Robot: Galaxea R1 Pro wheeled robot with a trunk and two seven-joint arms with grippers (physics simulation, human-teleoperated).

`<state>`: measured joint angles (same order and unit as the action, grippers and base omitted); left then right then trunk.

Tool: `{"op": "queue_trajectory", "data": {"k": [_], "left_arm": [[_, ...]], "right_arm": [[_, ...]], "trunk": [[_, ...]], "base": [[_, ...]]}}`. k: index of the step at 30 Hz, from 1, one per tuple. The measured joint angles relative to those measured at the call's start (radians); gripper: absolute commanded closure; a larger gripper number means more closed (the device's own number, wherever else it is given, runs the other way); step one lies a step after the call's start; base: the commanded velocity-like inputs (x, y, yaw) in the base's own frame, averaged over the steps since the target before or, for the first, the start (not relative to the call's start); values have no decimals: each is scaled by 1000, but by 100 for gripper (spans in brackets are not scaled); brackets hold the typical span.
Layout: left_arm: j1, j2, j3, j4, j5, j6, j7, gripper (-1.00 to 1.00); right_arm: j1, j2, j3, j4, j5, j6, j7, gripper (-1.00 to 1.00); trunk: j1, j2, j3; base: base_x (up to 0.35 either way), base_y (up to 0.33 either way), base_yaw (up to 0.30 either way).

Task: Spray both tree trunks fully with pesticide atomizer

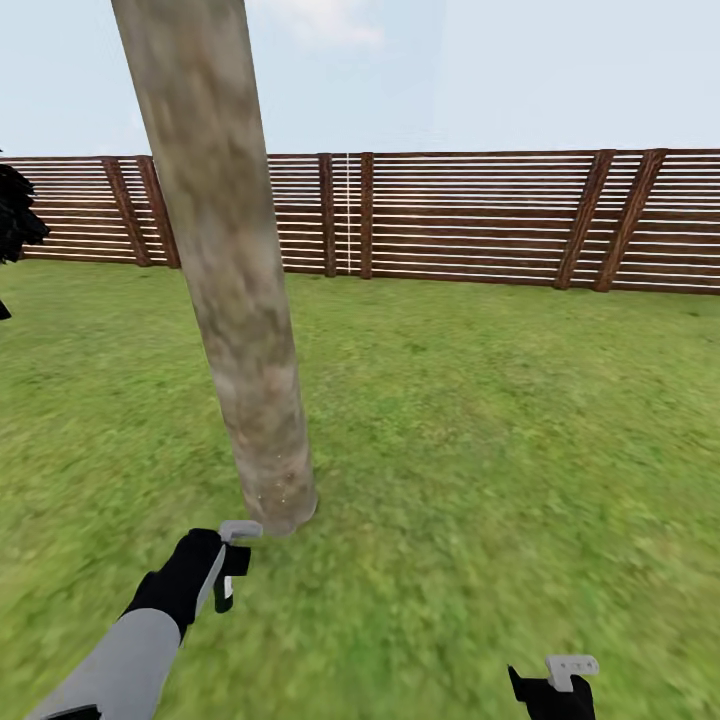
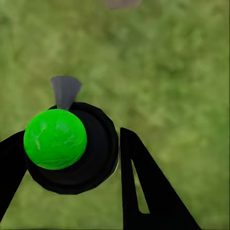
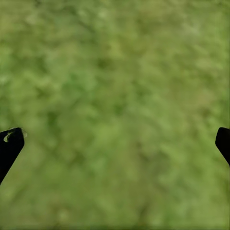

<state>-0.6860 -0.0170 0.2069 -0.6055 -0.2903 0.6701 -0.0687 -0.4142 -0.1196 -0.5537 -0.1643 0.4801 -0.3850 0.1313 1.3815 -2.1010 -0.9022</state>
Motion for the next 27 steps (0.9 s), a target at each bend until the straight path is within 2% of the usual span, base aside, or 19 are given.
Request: {"op": "queue_trajectory", "data": {"k": [2, 5, 8, 11, 13, 15, 16, 17, 18, 20, 22, 24, 25, 27], "left_arm": [[0, 8, -3, -1, 10, -3, 0, 100], [-1, -2, -6, -11, 15, -3, -1, 100], [-10, -85, -10, -18, 21, 0, -2, 100], [-10, -95, -12, -19, 6, 1, -3, 100], [-9, -78, -12, -21, -1, 0, -4, 100], [-7, -37, -11, -51, -3, 1, -6, 100], [-5, 7, -9, -70, 14, 2, -9, 100], [-5, 40, -11, -75, -7, 1, -8, 100], [-4, 44, -13, -77, 9, 0, -9, 100], [-2, 45, -25, -78, 9, -4, -11, 100], [-1, 42, -104, -79, 17, -4, -69, 100], [-1, 41, -147, -79, 11, -3, -107, 100], [-2, 44, -155, -79, 10, -1, -117, 100], [-6, 67, -152, -94, 3, 1, -128, 100]], "right_arm": [[0, 0, 0, 0, 0, 0, 0, -100], [0, 0, 0, 0, 0, 0, 0, -100], [0, 0, 0, 0, 0, 0, 0, -100], [0, 3, 1, 0, 2, 0, -2, -100], [0, 5, 1, 1, 6, 0, 0, -100], [0, 6, 2, 1, 7, 0, 2, -100], [0, 5, 1, 1, 7, 0, 1, -100], [0, 5, 2, 0, 8, 0, 1, -100], [0, 3, 1, 0, 8, 0, 0, -100], [0, 0, 1, 1, 8, 0, -1, -100], [0, 1, 2, 3, 8, 0, -1, -100], [0, 0, 1, 3, 8, 0, -1, -100], [1, 1, 2, 3, 8, 0, -1, -100], [1, 1, 2, 3, 8, 0, -1, -100]], "trunk": [[0, 0, 0], [0, 0, 0], [0, 0, 0], [0, 0, 0], [0, 0, 0], [0, 0, 0], [0, 0, 0], [0, 0, 0], [0, 0, 0], [0, 0, 0], [0, 0, 0], [0, 0, 0], [0, 0, 0], [0, 0, 0]], "base": [[0, 0, 0], [0, 0, 0], [0, 0, 0], [0, 0, 0], [0, 0, 0], [0, 0, 0], [0, 0, 0], [0, 0, 0], [0, 0, 0], [0, 0, 0], [0, 0, 0], [0, 0, 0], [0, 0, 0], [0, 0, 0]]}}
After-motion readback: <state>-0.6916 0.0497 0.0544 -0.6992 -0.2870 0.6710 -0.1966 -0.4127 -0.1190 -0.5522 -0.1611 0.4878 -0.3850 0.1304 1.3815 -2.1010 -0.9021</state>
